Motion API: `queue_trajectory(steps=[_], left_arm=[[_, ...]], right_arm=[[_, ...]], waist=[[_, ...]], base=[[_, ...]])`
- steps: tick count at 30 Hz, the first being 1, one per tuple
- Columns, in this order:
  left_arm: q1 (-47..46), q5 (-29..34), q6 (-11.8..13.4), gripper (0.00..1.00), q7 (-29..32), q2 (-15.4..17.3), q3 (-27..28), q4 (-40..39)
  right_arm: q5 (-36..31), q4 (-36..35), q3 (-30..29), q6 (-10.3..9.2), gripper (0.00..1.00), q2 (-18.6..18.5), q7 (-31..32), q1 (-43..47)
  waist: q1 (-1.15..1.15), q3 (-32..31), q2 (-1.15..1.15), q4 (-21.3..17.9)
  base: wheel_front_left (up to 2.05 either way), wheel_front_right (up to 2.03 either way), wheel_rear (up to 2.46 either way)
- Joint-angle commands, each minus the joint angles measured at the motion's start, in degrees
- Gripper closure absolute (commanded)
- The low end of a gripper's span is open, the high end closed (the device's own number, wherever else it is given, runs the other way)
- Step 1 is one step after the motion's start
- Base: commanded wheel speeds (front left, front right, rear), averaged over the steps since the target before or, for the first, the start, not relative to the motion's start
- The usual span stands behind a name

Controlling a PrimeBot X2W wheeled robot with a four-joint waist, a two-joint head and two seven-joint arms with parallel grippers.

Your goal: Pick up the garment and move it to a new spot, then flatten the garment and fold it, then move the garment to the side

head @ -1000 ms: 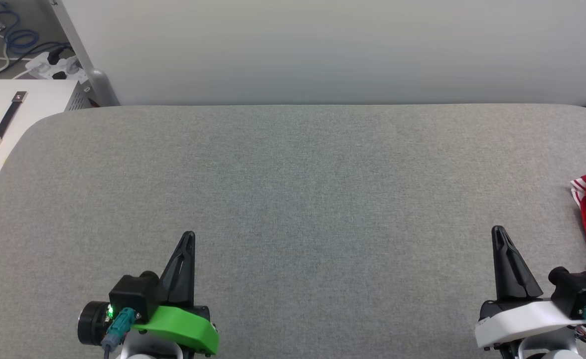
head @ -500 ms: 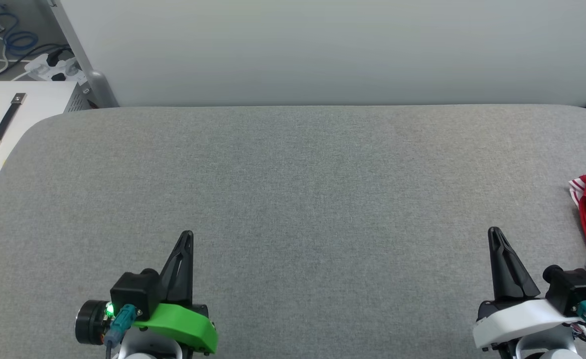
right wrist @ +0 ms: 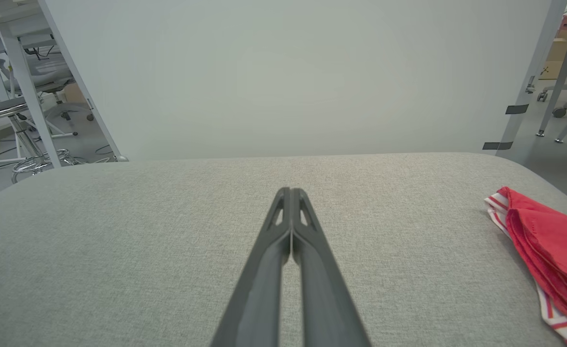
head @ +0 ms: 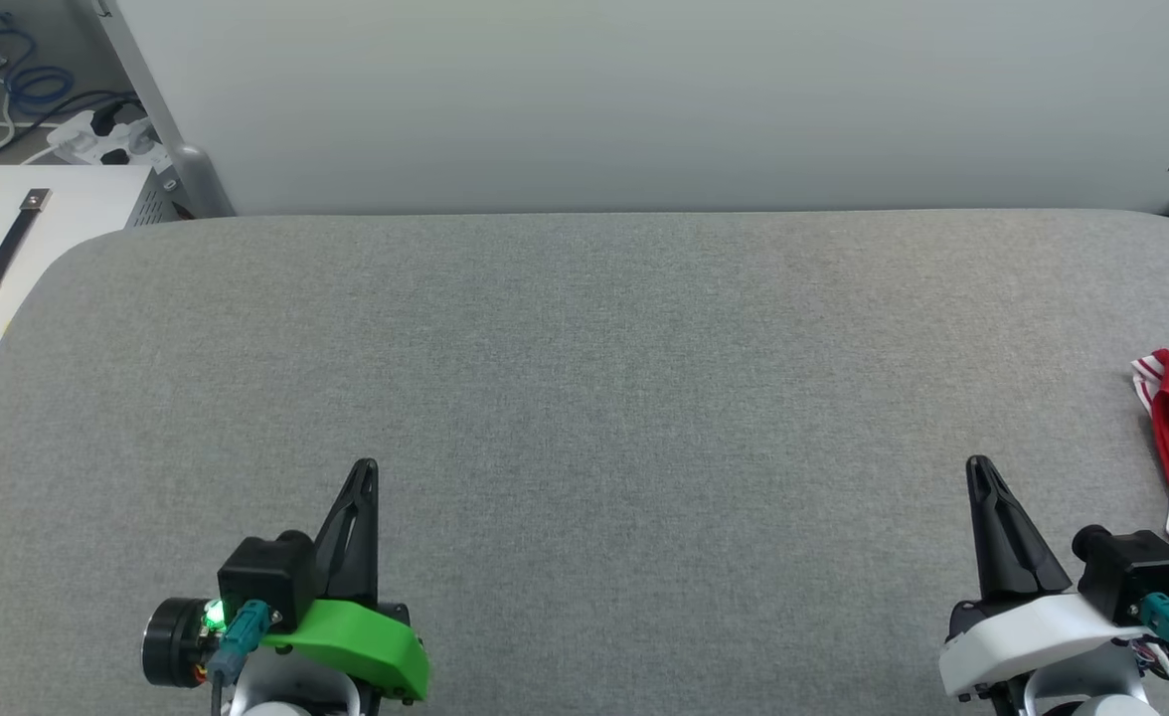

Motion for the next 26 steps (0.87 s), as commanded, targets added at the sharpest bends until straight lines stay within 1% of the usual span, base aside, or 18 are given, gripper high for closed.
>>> queue_trajectory(steps=[1,26], left_arm=[[-0.5,0.7,0.4,1.0,0.3,-0.2,0.4,-0.2],[-0.8,2.5,1.9,1.0,3.2,-0.3,1.2,-1.3]], right_arm=[[-0.8,-0.4,0.2,-0.03,1.0,0.3,0.4,-0.7],[-3.5,-0.7,0.4,-0.04,1.0,0.5,3.3,-1.2]], waist=[[0.0,0.0,0.0,0.0],[0.0,-0.3,0.0,-0.3]], base=[[0.0,0.0,0.0],[0.0,0.0,0.0]])
